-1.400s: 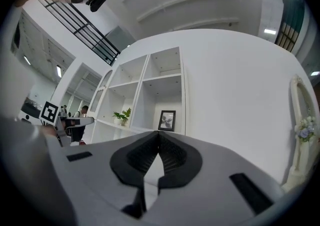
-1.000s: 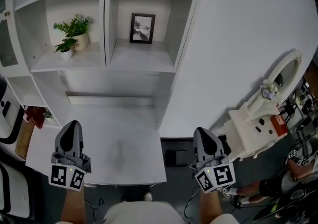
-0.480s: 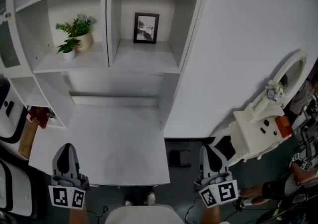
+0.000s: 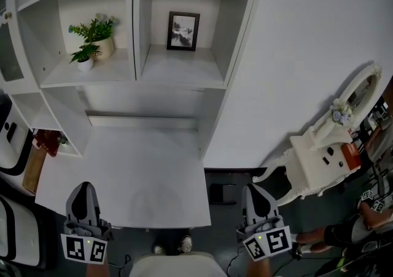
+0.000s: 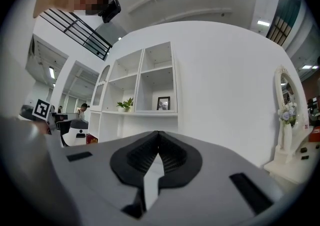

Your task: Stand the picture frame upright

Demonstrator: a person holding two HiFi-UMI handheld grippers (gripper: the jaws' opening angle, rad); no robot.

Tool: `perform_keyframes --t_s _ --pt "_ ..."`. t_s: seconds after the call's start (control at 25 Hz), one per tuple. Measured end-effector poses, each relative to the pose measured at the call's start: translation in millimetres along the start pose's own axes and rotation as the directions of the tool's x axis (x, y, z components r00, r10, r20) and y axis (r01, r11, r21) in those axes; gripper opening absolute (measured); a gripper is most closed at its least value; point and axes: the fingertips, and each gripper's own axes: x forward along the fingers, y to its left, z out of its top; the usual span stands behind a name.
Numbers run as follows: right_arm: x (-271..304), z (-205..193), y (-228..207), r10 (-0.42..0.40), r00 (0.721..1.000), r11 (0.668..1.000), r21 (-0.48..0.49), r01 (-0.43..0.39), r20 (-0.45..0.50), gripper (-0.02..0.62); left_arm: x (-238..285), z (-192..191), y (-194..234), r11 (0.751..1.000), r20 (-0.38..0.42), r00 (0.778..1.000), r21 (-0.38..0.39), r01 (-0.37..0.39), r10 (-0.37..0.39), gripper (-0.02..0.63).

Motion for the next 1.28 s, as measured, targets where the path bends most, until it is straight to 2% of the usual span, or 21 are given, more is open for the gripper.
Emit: perform_keyframes --t_s 0.76,1.28 --pt "3 -2 6 0.008 1.000 1.000 0.015 -0.008 -0.007 0.009 7 -4 -3 0.999 0.009 1.000 -0.032 0.016 -0.016 0.018" --pt "16 4 2 0.025 0.999 1.000 0.016 -0.026 0.022 0.009 16 -1 -5 0.999 0.035 0.999 -0.037 0.010 -0.008 0.018"
